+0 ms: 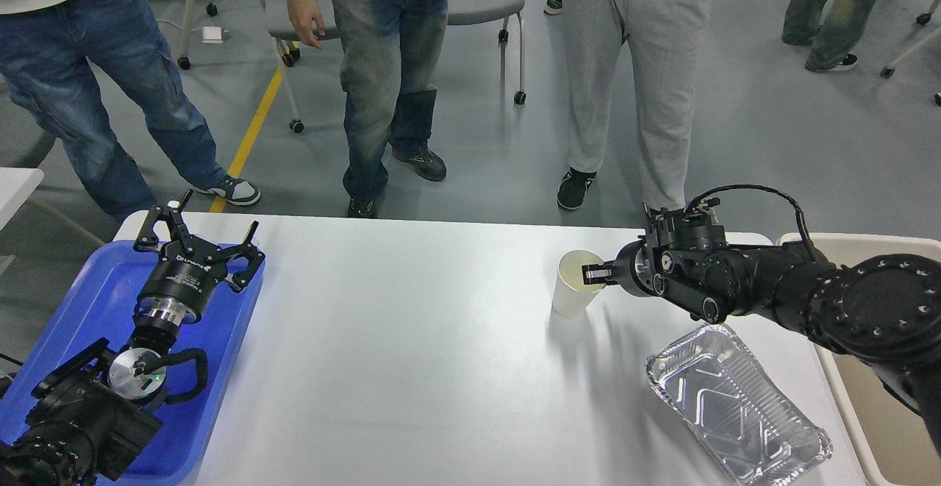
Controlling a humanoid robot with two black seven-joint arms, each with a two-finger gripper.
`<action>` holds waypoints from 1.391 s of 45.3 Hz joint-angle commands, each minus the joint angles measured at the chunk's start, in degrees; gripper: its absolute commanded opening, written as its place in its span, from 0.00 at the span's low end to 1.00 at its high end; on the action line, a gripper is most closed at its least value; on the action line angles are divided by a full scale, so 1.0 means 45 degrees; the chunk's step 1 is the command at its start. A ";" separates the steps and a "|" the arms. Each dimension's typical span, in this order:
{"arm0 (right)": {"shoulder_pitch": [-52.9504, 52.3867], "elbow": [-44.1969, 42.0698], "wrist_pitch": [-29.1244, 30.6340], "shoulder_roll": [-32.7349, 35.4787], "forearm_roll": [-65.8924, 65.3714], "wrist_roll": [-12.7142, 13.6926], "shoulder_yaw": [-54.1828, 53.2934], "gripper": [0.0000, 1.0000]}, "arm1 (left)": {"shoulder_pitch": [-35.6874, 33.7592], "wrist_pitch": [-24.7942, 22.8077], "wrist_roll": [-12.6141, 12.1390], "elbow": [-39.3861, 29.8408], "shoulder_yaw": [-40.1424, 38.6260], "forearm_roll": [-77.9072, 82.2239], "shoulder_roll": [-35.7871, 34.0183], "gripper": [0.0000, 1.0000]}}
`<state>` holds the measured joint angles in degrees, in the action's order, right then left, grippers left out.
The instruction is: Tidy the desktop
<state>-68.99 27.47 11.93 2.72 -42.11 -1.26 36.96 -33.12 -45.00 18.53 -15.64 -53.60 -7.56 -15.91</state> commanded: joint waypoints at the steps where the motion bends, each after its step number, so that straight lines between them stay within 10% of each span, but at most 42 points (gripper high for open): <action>1: 0.0077 -0.0147 -0.0034 -0.0115 -0.0056 -0.0070 0.0009 0.00 | -0.0002 0.0000 -0.0015 0.0000 -0.0003 0.0000 0.0000 1.00; 63: -0.8029 0.5069 0.3932 0.6915 0.0764 0.0105 -0.0616 0.00 | 0.0017 0.0000 -0.0015 0.0000 -0.0003 0.0000 -0.0019 1.00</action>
<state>-102.18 50.49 28.59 29.02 -39.87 -0.92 34.22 -33.07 -45.00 18.48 -15.64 -53.61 -7.56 -15.91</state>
